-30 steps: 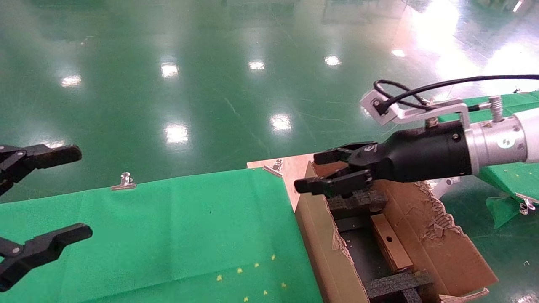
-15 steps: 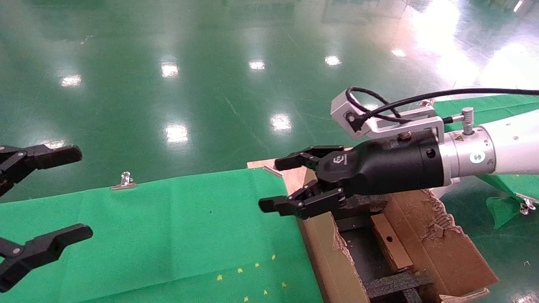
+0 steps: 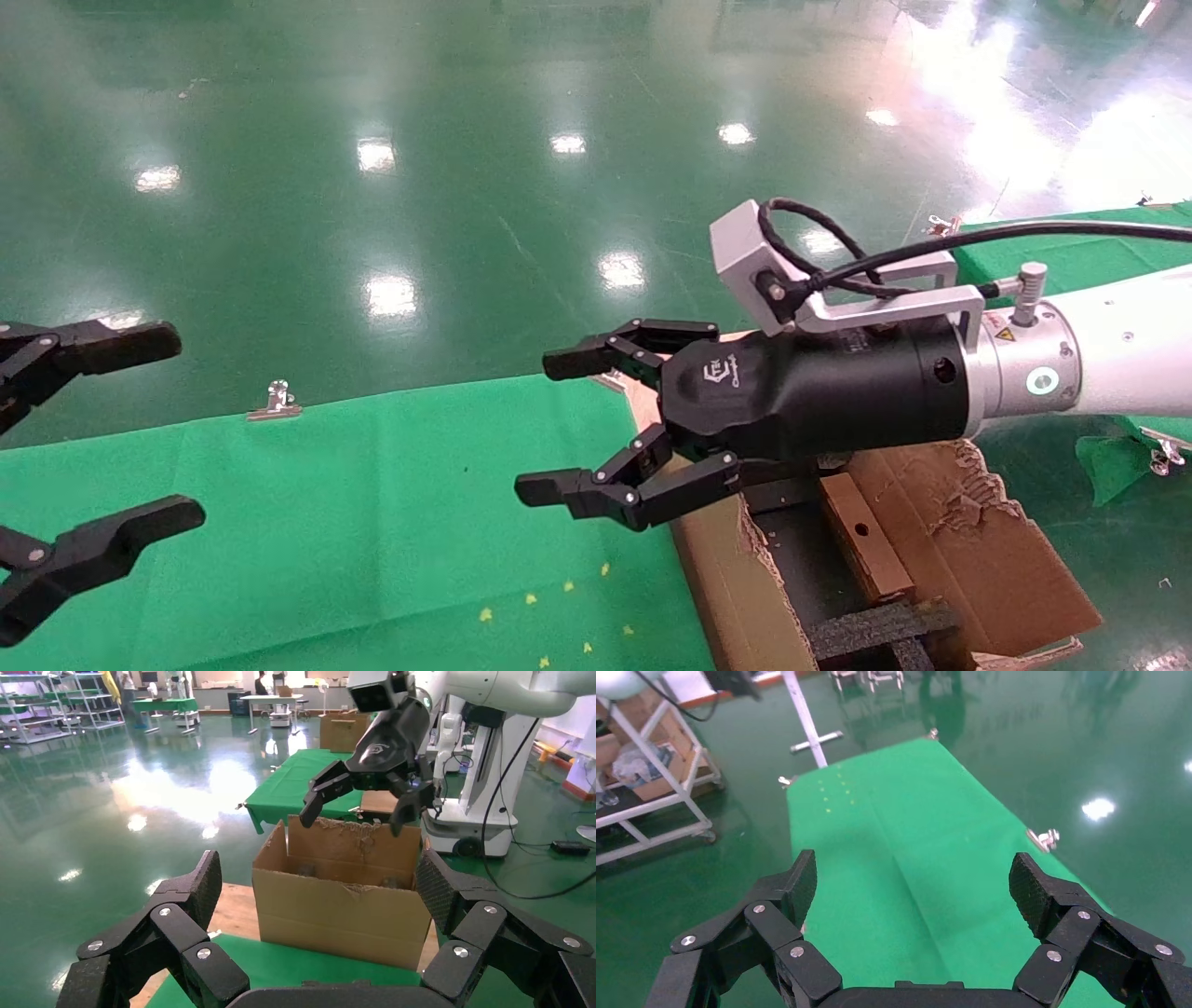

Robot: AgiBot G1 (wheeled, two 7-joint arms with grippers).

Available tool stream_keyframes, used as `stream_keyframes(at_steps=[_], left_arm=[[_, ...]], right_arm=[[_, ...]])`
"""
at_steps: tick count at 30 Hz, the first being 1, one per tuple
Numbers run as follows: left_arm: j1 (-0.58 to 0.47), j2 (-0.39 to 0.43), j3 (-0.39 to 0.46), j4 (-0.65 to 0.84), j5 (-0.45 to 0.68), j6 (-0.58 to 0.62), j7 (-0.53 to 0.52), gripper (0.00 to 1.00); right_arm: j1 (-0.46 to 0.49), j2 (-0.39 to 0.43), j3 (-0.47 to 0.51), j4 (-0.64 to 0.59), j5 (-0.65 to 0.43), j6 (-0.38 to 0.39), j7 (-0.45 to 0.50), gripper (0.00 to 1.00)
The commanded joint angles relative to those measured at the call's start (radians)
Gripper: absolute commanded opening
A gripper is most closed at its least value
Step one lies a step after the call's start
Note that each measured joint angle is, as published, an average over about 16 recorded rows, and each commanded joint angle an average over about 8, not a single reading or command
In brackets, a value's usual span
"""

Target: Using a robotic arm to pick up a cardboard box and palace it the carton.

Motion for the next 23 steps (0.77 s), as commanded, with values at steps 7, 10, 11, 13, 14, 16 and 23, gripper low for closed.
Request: stream_keyframes(at_steps=[7,10,11,13,14,16,23], left_arm=[[0.0,0.0,0.0,0.0,0.0,0.0,0.0,1.0],[0.0,0.0,0.0,0.0,0.0,0.0,0.0,1.0],[0.0,0.0,0.0,0.0,0.0,0.0,0.0,1.0],[0.0,0.0,0.0,0.0,0.0,0.0,0.0,1.0],[0.0,0.0,0.0,0.0,0.0,0.0,0.0,1.0],[0.0,0.0,0.0,0.0,0.0,0.0,0.0,1.0],[0.0,0.0,0.0,0.0,0.0,0.0,0.0,1.0]], right_arm=[[-0.124,-0.023,0.184,0.043,-0.01,-0.036,-0.049,1.0],[-0.171,-0.031,0.252,0.06,-0.014,-0.05,-0.067,1.0],[-0.186,-0.034,0.276,0.065,-0.015,-0.055,-0.073,1.0],[-0.217,-0.039,0.321,0.076,-0.018,-0.064,-0.085,1.0],[-0.233,-0.042,0.344,0.081,-0.019,-0.068,-0.091,1.0],[-0.264,-0.048,0.39,0.092,-0.021,-0.077,-0.103,1.0],[-0.349,-0.063,0.517,0.122,-0.028,-0.102,-0.137,1.0]])
